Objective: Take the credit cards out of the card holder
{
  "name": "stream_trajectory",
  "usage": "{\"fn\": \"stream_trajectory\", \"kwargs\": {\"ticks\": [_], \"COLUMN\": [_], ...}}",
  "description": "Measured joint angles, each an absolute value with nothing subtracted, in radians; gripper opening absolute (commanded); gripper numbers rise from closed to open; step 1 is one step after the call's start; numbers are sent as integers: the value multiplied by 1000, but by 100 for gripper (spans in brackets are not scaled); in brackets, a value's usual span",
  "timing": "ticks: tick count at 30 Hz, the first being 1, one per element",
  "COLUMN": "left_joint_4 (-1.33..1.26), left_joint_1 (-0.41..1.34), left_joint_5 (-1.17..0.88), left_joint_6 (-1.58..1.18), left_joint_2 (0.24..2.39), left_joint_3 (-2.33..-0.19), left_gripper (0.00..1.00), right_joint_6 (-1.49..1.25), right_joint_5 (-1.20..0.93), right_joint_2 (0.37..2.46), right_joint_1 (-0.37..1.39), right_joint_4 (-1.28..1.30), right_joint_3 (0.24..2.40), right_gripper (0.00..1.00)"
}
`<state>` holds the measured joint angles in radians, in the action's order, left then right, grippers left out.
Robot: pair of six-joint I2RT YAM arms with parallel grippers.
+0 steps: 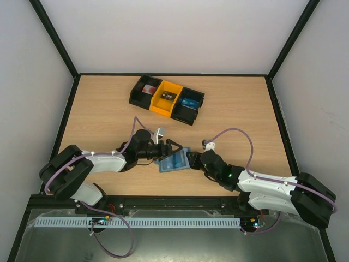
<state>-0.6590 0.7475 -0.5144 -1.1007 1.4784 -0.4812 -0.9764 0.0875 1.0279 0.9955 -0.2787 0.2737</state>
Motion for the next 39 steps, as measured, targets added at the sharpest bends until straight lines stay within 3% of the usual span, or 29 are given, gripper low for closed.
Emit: {"fn": "stream_trajectory", "kwargs": {"ticks": [19, 26, 39], "left_joint_4": [-667, -602, -508], "left_joint_1": [672, 656, 684], "left_joint_5": [-494, -484, -462], "left_joint_6": [-1090, -1051, -1007], "left_joint_2": [1449, 1443, 1427], "left_joint_3": [-351, -353, -420], "left_gripper": [67, 66, 60], "right_joint_6": [-912, -912, -953], "right_joint_5": [4, 8, -2], "right_joint_2": [1284, 1398, 1421], "right_joint_1": [995, 995, 995], "right_joint_4": [-262, -286, -409], "right_joint_3": [400, 392, 352], "right_gripper": [16, 16, 17]}}
